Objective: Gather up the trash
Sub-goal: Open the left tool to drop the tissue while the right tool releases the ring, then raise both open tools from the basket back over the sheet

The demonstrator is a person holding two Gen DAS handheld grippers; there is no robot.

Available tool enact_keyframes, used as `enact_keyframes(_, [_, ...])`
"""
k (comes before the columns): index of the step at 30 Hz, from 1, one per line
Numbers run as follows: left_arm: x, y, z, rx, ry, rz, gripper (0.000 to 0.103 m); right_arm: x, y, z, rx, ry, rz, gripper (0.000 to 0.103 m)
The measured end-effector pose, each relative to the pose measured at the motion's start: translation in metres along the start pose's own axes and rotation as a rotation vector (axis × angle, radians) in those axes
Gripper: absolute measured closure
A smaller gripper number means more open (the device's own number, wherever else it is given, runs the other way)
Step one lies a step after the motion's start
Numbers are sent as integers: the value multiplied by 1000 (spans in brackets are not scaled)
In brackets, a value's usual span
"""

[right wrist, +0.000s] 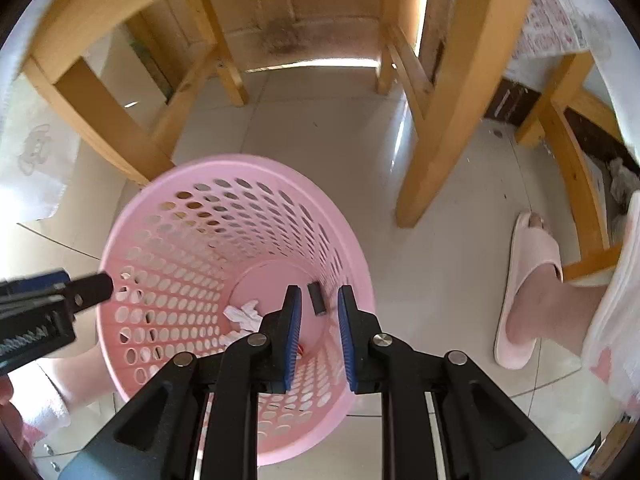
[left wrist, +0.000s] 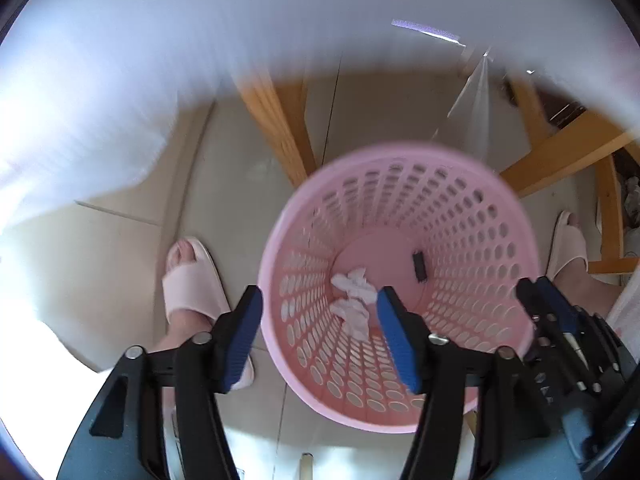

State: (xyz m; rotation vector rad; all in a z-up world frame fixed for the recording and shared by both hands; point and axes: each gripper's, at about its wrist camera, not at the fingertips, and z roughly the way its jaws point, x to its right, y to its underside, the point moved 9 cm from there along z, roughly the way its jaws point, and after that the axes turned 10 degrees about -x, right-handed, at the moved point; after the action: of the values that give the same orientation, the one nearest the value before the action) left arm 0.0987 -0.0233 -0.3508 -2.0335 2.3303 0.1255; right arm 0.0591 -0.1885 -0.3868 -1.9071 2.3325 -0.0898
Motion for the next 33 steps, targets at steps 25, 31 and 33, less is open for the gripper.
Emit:
enact_keyframes(25, [-35,16,-69,48,-14,-66,18,-28,4,-50,135,144,-201,40])
enact_keyframes(31, [-31,13,-110,214,31,-10,18,-21,-2,-95,204,98,-152,39])
enact_keyframes(33, [-27,11,-127,279,107,-8,18,-18,-4,-113,236,83,-138,35])
